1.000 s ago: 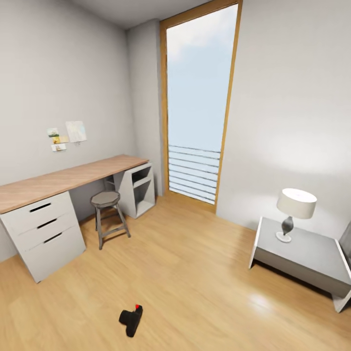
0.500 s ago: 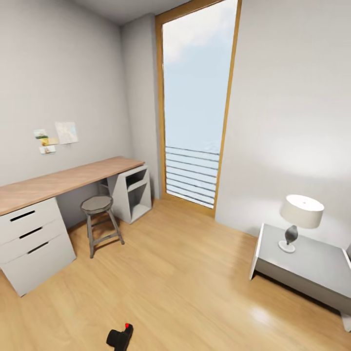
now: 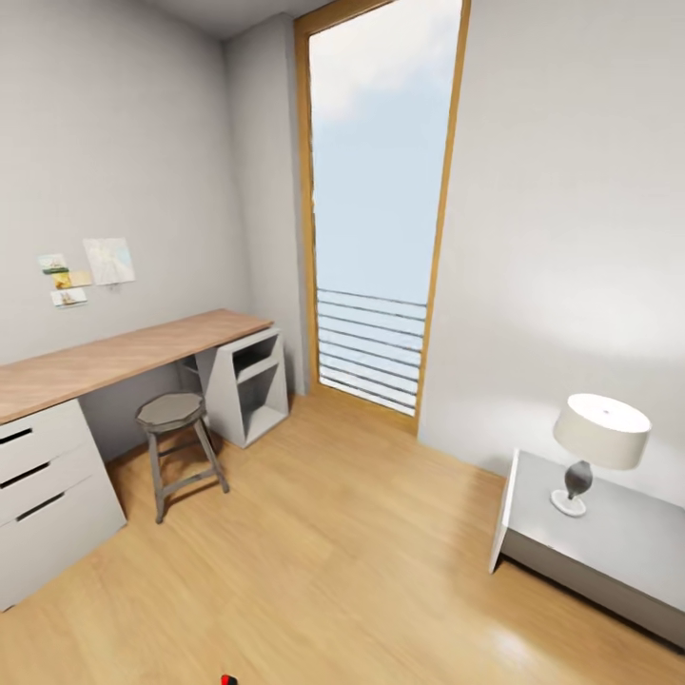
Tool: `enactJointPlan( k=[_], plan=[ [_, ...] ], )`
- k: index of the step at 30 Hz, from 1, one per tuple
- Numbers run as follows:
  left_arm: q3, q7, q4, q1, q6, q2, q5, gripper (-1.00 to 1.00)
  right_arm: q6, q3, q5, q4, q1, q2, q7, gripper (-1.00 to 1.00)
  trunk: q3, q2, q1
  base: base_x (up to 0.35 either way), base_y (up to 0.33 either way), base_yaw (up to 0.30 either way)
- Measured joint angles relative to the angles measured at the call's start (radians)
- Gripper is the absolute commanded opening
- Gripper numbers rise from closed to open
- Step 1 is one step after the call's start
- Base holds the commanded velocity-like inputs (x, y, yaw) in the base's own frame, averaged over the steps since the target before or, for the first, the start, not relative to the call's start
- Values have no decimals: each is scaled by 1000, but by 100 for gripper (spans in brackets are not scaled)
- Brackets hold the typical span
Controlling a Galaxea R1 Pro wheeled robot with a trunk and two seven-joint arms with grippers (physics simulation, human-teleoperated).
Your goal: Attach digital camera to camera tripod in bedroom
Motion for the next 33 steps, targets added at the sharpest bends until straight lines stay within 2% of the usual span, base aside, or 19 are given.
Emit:
enactJointPlan(
  k=[6, 16, 23, 33],
  plan=[
    [0, 0, 0, 0, -4, 0, 0, 100, 0, 0, 0, 0, 0, 1, 0, 100, 0, 0, 0, 315, 22, 0],
    [1, -1, 0, 0, -7, 0, 0, 100, 0, 0, 0, 0, 0, 1, 0, 100, 0, 0, 0, 249, 246, 0],
    [3, -1, 0, 0, -10, -2, -2, 100, 0, 0, 0, 0, 0, 1, -1, 100, 0, 0, 0, 86, 249, 0],
    [3, -1, -1, 0, -11, -2, -3, 100, -1, -1, -1, 0, 0, 1, -1, 100, 0, 0, 1, 9, 46, 0]
  ],
)
